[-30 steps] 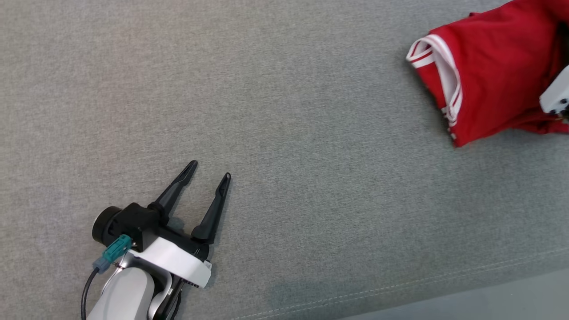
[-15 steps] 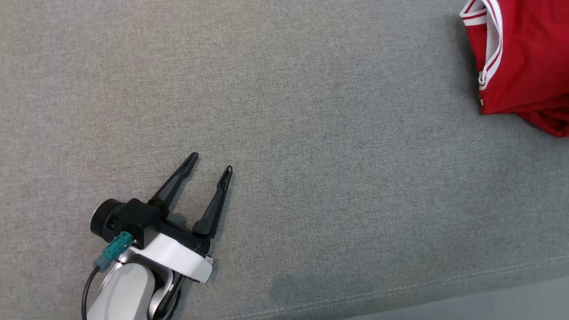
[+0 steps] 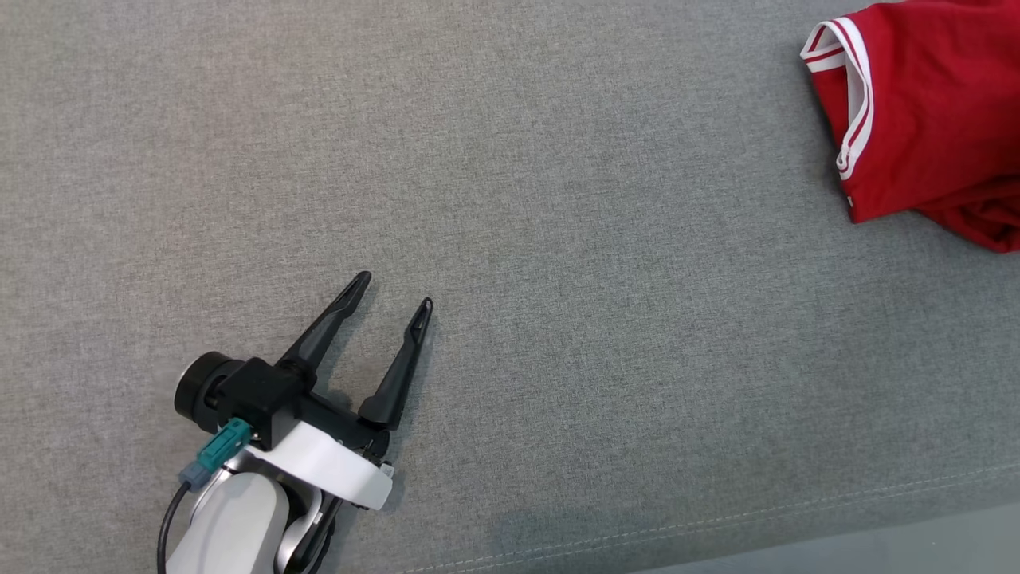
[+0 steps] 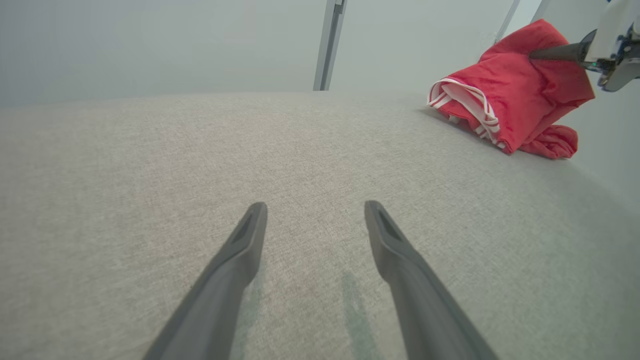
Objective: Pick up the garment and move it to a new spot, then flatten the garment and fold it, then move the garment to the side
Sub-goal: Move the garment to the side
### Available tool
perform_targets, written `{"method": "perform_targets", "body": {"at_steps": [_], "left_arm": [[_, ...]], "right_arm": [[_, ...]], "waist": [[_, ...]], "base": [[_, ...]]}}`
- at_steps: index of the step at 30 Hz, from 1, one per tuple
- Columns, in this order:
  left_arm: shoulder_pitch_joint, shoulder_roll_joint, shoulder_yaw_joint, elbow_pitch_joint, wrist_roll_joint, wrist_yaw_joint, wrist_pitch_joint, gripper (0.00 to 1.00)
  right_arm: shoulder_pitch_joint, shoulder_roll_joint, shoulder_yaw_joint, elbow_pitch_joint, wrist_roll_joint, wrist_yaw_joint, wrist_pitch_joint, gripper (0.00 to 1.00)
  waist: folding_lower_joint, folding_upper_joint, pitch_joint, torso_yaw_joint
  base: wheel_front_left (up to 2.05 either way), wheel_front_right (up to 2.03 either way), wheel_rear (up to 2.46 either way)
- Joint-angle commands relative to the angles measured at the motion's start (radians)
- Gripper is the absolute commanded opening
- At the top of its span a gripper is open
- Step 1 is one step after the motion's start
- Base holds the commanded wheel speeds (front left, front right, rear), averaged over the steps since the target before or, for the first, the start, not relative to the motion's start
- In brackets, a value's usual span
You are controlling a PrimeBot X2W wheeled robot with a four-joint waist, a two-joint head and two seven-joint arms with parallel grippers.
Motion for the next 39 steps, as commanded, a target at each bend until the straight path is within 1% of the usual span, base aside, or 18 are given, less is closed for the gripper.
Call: {"method": "perform_targets", "body": {"at_steps": [1,5,8,9,11,14,16,18,22,30,34,37,39], "left_arm": [[-0.018,0.015,0.024,-0.019,-0.008,0.0,-0.003,1.0],[-0.015,0.013,0.017,-0.013,-0.013,0.0,-0.003,1.0],[-0.009,0.012,0.014,-0.005,-0.019,0.0,-0.003,1.0],[-0.009,0.012,0.014,-0.005,-0.019,0.0,-0.003,1.0],[-0.006,0.01,0.006,0.001,-0.023,0.0,-0.003,1.0],[-0.005,0.006,-0.002,0.008,-0.028,0.0,-0.003,1.0],[-0.004,0.002,-0.008,0.012,-0.029,0.0,-0.003,1.0],[-0.001,-0.001,-0.013,0.016,-0.033,0.0,-0.003,1.0],[0.008,-0.001,-0.015,0.024,-0.038,0.0,-0.003,1.0],[0.005,0.002,-0.033,0.038,-0.042,0.0,-0.003,1.0],[-0.003,0.009,-0.033,0.042,-0.04,0.0,-0.003,1.0],[-0.01,0.014,-0.031,0.04,-0.041,0.0,-0.003,1.0],[-0.011,0.016,-0.031,0.04,-0.043,0.0,-0.003,1.0]], "right_arm": [[-0.005,-0.025,0.01,-0.027,0.007,0.0,0.011,0.0],[-0.023,-0.034,0.022,-0.05,0.008,0.0,0.045,0.0],[-0.038,-0.021,0.044,-0.109,0.019,0.0,0.11,0.0],[-0.038,-0.021,0.044,-0.109,0.019,0.0,0.11,0.0],[-0.038,-0.021,0.053,-0.129,0.027,0.0,0.15,0.0],[-0.032,-0.035,0.064,-0.138,0.03,0.0,0.2,0.0],[-0.03,-0.053,0.066,-0.135,0.026,0.0,0.213,0.0],[-0.031,-0.077,0.064,-0.122,0.016,0.0,0.219,0.0],[-0.038,-0.101,0.066,-0.092,-0.01,0.0,0.217,0.0],[0.001,-0.116,0.041,-0.01,-0.057,0.0,0.201,0.0],[0.039,-0.11,-0.005,-0.001,-0.061,0.0,0.194,0.0],[0.073,-0.14,-0.042,0.0,-0.086,0.0,0.2,0.0],[0.08,-0.155,-0.069,0.0,-0.115,0.0,0.176,0.0]], "waist": [[0.0,0.0,-0.002,0.001],[0.0,0.0,-0.006,0.001],[0.0,0.0,-0.015,-0.003],[0.0,0.0,-0.015,-0.003],[0.0,0.0,-0.022,-0.004],[0.0,0.0,-0.034,-0.004],[0.0,0.0,-0.041,-0.002],[0.0,0.0,-0.051,0.0],[0.0,0.0,-0.062,0.003],[0.0,0.0,-0.057,0.023],[0.0,0.0,-0.037,0.039],[0.0,0.0,-0.021,0.051],[0.0,0.0,-0.015,0.057]], "base": [[0.0,0.0,0.0],[0.0,0.0,0.0],[0.0,0.0,0.0],[0.0,0.0,0.0],[0.0,0.0,0.0],[0.0,0.0,0.0],[0.0,0.0,0.0],[0.0,0.0,0.0],[0.0,0.0,0.0],[0.0,0.0,0.0],[0.0,0.0,0.0],[0.0,0.0,0.0],[0.0,0.0,0.0]]}}
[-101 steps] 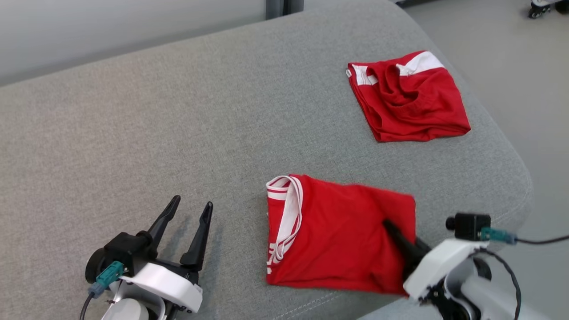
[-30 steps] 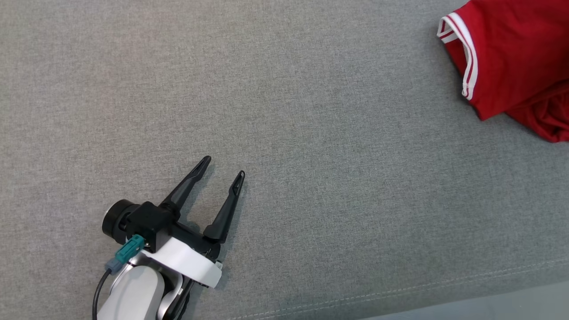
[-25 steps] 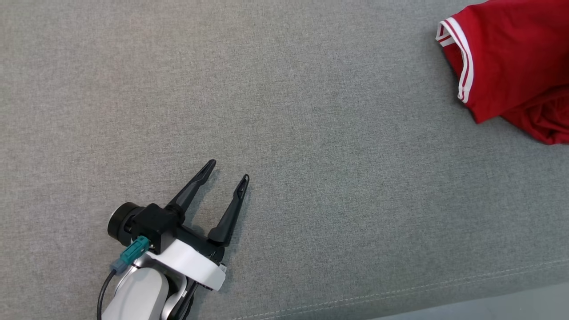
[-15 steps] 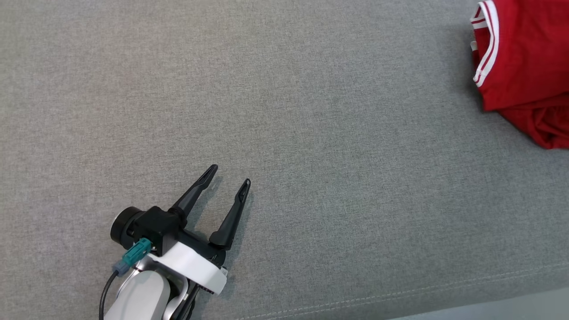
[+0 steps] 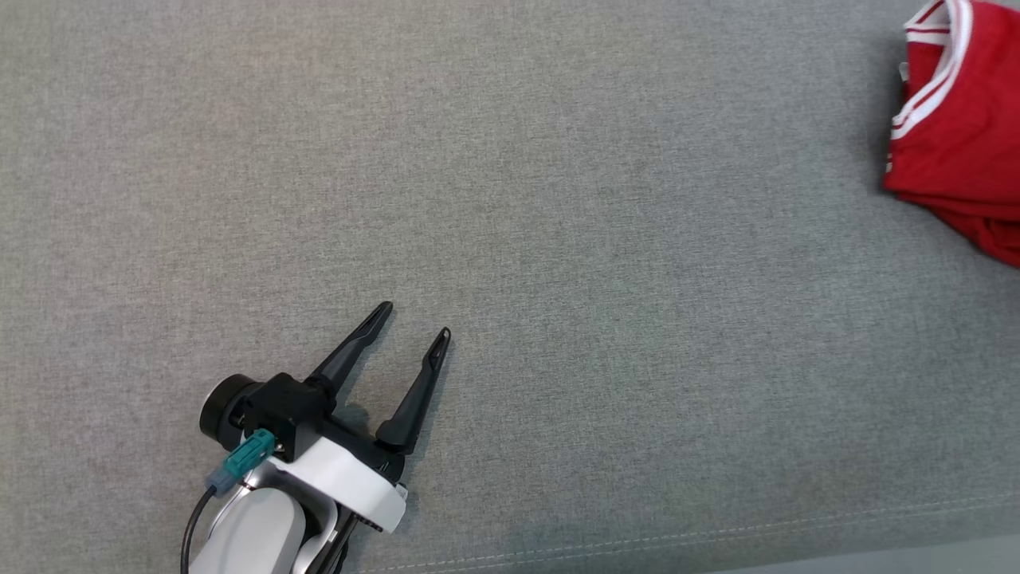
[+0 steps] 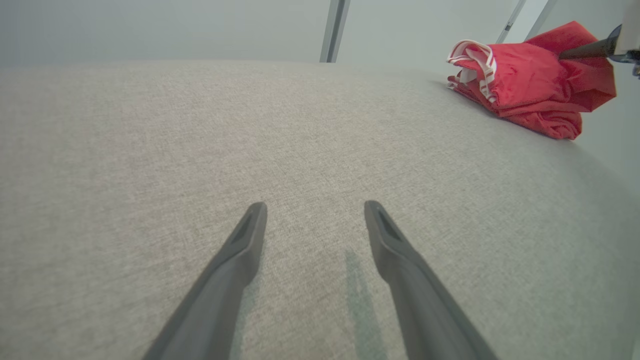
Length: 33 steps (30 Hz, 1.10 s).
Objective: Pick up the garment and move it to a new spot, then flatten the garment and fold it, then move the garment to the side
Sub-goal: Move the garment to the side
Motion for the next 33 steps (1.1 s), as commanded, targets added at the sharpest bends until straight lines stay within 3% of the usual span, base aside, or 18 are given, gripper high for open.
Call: {"method": "perform_targets", "body": {"at_steps": [1,3,9,10,11,12,19,25,33], "left_arm": [[-0.016,0.018,0.034,-0.022,-0.007,0.0,-0.003,1.0],[-0.015,0.015,0.031,-0.02,-0.009,0.0,-0.003,1.0],[-0.021,0.011,0.018,-0.015,-0.018,0.0,-0.003,1.0],[-0.023,0.011,0.016,-0.015,-0.019,0.0,-0.003,1.0],[-0.025,0.011,0.015,-0.015,-0.02,0.0,-0.003,1.0],[-0.027,0.011,0.014,-0.014,-0.021,0.0,-0.003,1.0],[-0.028,0.007,0.017,-0.008,-0.03,0.0,-0.003,1.0],[-0.028,0.001,0.024,-0.013,-0.025,0.0,-0.003,1.0],[-0.016,-0.023,0.059,-0.016,-0.003,0.0,-0.003,1.0]], "right_arm": [[0.027,-0.035,-0.015,-0.015,-0.027,0.0,-0.036,0.0],[0.02,-0.039,-0.041,-0.014,-0.064,0.0,-0.088,0.0],[0.006,-0.047,-0.121,-0.014,-0.184,0.0,-0.103,0.0],[-0.002,-0.052,-0.142,-0.014,-0.207,0.0,-0.11,0.31],[-0.012,-0.058,-0.165,-0.014,-0.231,0.0,-0.127,0.82],[-0.022,-0.065,-0.188,-0.014,-0.258,0.0,-0.147,1.0],[-0.049,-0.057,-0.333,-0.014,-0.425,0.0,-0.19,1.0],[-0.043,-0.011,-0.46,-0.014,-0.569,0.0,-0.215,1.0],[-0.004,0.078,-0.539,-0.061,-0.673,0.0,-0.261,1.0]], "waist": [[0.0,0.0,0.008,0.008],[0.0,0.0,0.012,0.012],[0.0,0.0,0.014,0.024],[0.0,0.0,0.015,0.026],[0.0,0.0,0.016,0.03],[0.0,0.0,0.018,0.033],[0.0,0.0,0.023,0.041],[0.0,0.0,0.008,0.033],[0.0,0.0,-0.055,0.025]], "base": [[0.0,0.0,0.0],[0.0,0.0,0.0],[0.0,0.0,0.0],[0.0,0.0,0.0],[0.0,0.0,0.0],[0.0,0.0,0.0],[0.0,0.0,0.0],[0.0,0.0,0.0],[0.0,0.0,0.0]]}}
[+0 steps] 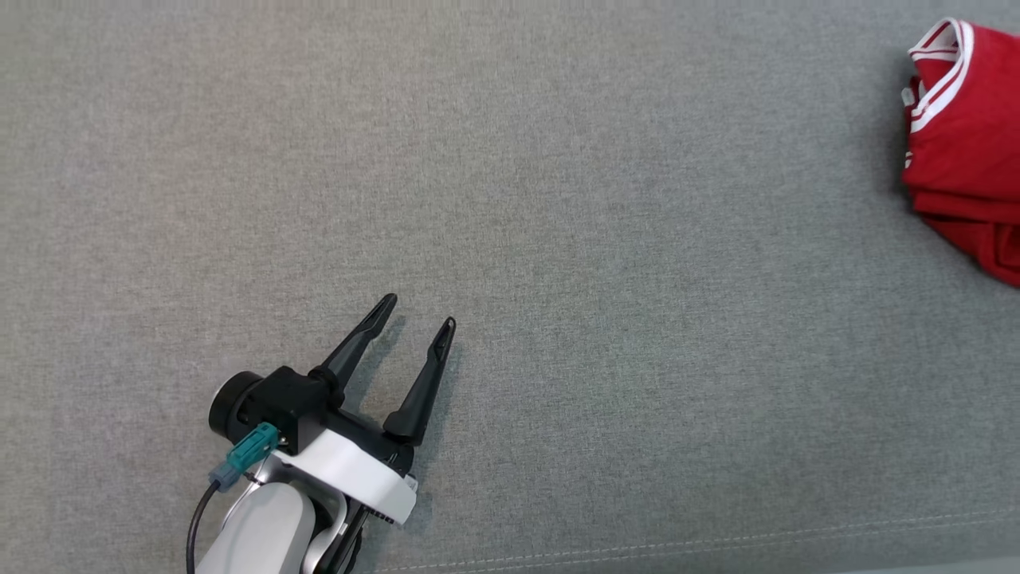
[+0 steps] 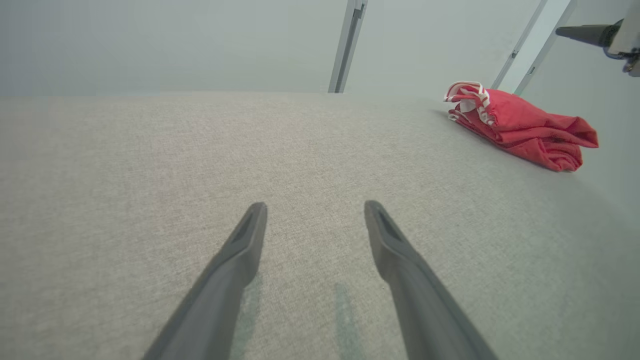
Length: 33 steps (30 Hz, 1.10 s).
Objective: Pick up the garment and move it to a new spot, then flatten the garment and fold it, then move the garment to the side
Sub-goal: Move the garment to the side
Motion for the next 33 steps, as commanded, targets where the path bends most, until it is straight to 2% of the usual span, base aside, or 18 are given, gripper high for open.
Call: {"method": "perform_targets", "body": {"at_steps": [1,5,11,23,33], "left_arm": [[-0.009,0.011,0.038,-0.021,0.009,0.0,-0.003,1.0],[0.008,-0.005,0.06,-0.019,0.013,0.0,-0.003,1.0],[0.045,-0.028,0.095,-0.007,0.022,0.0,-0.003,1.0],[0.139,-0.062,0.213,0.014,0.068,0.0,-0.003,1.0],[0.199,-0.081,0.306,0.039,0.129,0.008,-0.003,1.0]], "right_arm": [[0.034,-0.003,0.003,-0.037,-0.006,0.0,-0.018,1.0],[0.101,0.041,-0.005,-0.091,-0.007,0.0,-0.021,1.0],[0.26,0.097,-0.011,-0.246,0.049,0.0,-0.022,1.0],[0.615,0.171,0.087,-0.55,0.211,0.0,-0.022,1.0],[0.81,0.238,0.125,-0.707,0.24,0.0,-0.02,1.0]], "waist": [[0.0,0.0,-0.021,-0.001],[0.0,0.0,-0.07,0.001],[0.0,0.0,-0.156,0.011],[0.0,0.0,-0.303,0.033],[0.0,0.0,-0.373,0.052]], "base": [[0.0,0.0,0.0],[0.0,0.0,0.0],[0.0,0.0,0.0],[0.0,0.0,0.0],[0.0,0.0,0.0]]}}
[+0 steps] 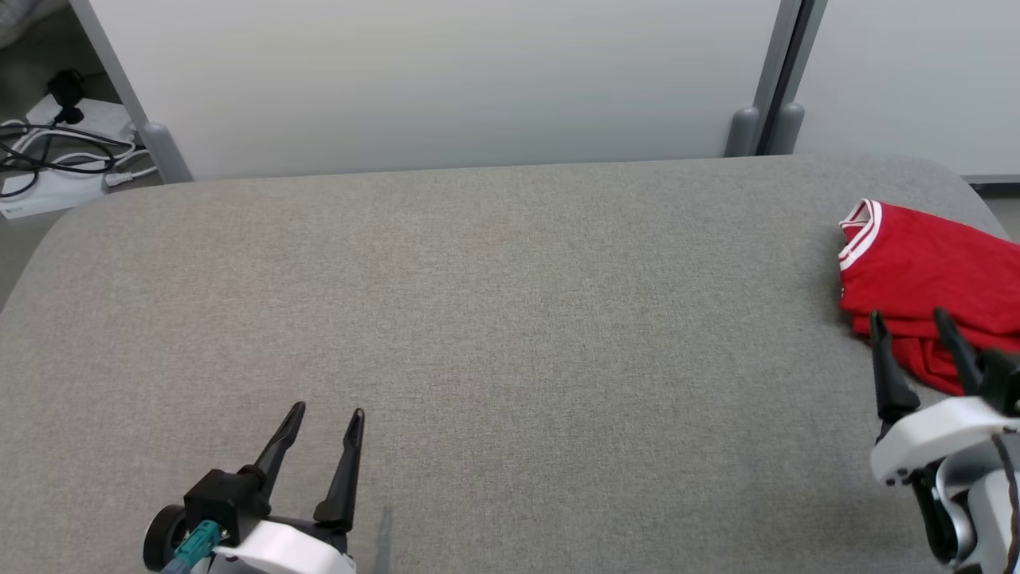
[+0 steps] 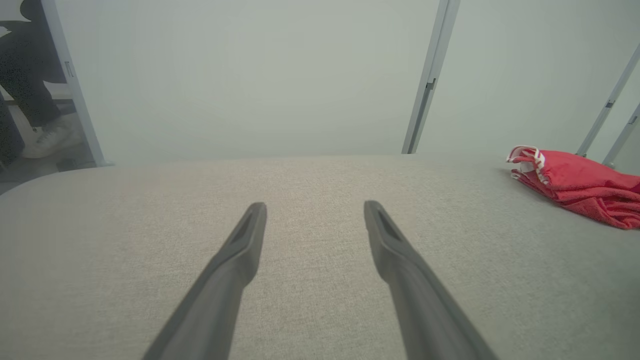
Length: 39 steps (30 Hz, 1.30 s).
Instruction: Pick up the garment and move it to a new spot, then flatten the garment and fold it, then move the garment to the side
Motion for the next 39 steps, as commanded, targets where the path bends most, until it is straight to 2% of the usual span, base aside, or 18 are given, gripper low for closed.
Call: {"method": "perform_targets", "body": {"at_steps": [1,13,24,25,31,36,39], "left_arm": [[-0.013,0.009,0.05,-0.018,0.016,0.009,-0.003,1.0],[0.027,-0.021,0.174,-0.023,0.078,0.055,-0.003,1.0],[0.036,-0.031,0.205,-0.02,0.084,0.043,-0.003,1.0],[0.057,-0.038,0.174,0.003,0.076,0.042,0.002,0.0],[0.071,-0.047,0.178,0.052,0.05,0.042,0.015,0.0],[0.067,-0.047,0.182,0.049,0.003,0.04,0.028,0.0],[0.066,-0.046,0.182,0.045,-0.032,0.039,0.036,0.0]], "right_arm": [[0.021,-0.003,0.025,-0.044,-0.001,0.0,-0.01,1.0],[0.187,0.093,0.009,-0.137,-0.06,0.0,-0.007,1.0],[0.198,0.114,0.006,-0.16,-0.091,0.0,-0.009,1.0],[0.21,0.123,-0.01,-0.129,-0.079,0.0,0.001,0.0],[0.233,0.141,-0.009,-0.09,-0.049,0.0,0.013,0.0],[0.234,0.143,-0.014,-0.099,-0.002,0.0,0.026,0.0],[0.236,0.143,-0.015,-0.107,0.034,0.0,0.034,0.0]], "waist": [[0.0,-0.0001,-0.014,0.008],[0.0,-0.0001,-0.03,0.031],[0.0,-0.0001,-0.026,0.024],[0.0,-0.0001,-0.026,0.024],[0.0001,-0.0001,-0.026,0.024],[0.0022,-0.0001,-0.027,0.023],[0.0008,-0.0001,-0.026,0.023]], "base": [[0.0,0.0,0.0],[0.0,0.0,0.0],[0.0,0.0,0.0],[0.0,0.0,0.0],[0.0,0.0,0.0],[0.0,0.0,0.0],[0.0,0.0,0.0]]}}
